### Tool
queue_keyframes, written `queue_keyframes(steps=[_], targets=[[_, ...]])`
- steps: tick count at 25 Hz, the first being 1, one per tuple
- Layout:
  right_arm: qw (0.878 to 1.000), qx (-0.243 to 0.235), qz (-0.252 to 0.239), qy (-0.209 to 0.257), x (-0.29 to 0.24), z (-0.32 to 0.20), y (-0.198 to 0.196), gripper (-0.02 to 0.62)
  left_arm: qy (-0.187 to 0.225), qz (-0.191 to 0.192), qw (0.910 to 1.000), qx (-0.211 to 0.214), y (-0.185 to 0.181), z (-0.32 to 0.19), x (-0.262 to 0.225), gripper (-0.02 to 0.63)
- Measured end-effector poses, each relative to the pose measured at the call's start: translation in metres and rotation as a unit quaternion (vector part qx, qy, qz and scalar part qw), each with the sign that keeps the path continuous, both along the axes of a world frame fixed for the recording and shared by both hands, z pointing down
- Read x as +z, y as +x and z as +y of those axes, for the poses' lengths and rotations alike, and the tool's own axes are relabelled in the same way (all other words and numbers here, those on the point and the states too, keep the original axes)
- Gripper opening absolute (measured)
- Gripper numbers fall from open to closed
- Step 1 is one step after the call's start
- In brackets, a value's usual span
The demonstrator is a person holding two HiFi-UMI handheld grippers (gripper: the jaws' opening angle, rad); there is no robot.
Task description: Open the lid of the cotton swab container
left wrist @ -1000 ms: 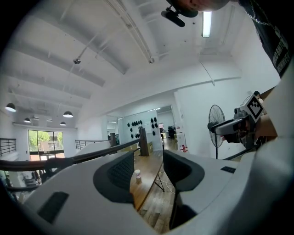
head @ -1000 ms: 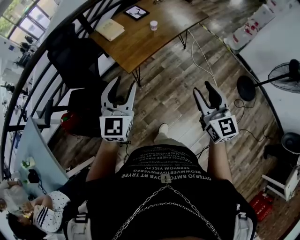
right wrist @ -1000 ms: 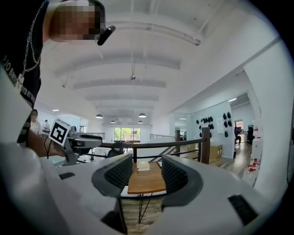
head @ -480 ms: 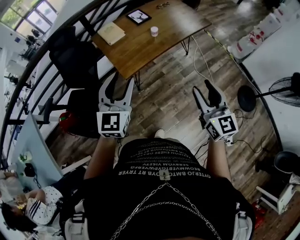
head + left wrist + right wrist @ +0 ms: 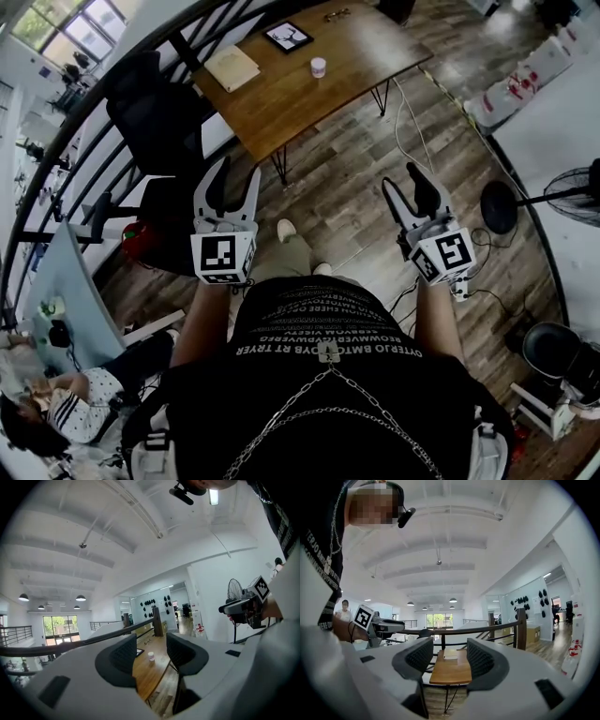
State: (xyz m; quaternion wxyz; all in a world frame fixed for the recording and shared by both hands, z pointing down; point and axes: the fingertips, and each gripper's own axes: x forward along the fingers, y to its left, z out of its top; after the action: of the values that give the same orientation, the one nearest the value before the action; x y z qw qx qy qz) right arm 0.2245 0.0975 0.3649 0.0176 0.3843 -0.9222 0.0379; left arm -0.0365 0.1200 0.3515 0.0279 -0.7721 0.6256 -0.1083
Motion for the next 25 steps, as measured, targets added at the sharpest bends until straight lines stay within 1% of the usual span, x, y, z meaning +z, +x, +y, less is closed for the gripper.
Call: queue_keyframes(steps=[6, 14, 21, 25], targets=[[1.000, 0.011, -0.002, -0.004, 0.002, -0.016, 0.000, 0.214, 0.000, 0.003, 0.9999, 0.013, 0.001, -0.020, 0.002, 0.213], [1.000, 0.014, 0.013, -0.015, 0.009, -0.050, -0.014, 0.215, -0.006, 0.014, 0.9993, 0.033, 0.001, -0.064, 0.015, 0.213], [1.000, 0.013, 0.020, -0.015, 0.005, -0.095, -0.031, 0.216, -0.002, 0.018, 0.9992, 0.035, -0.015, -0.115, 0.012, 0.213], [1.000, 0.008, 0.024, -0.014, 0.003, -0.124, -0.050, 0.216, -0.002, 0.019, 0.9993, 0.031, -0.034, -0.142, 0.011, 0.213]])
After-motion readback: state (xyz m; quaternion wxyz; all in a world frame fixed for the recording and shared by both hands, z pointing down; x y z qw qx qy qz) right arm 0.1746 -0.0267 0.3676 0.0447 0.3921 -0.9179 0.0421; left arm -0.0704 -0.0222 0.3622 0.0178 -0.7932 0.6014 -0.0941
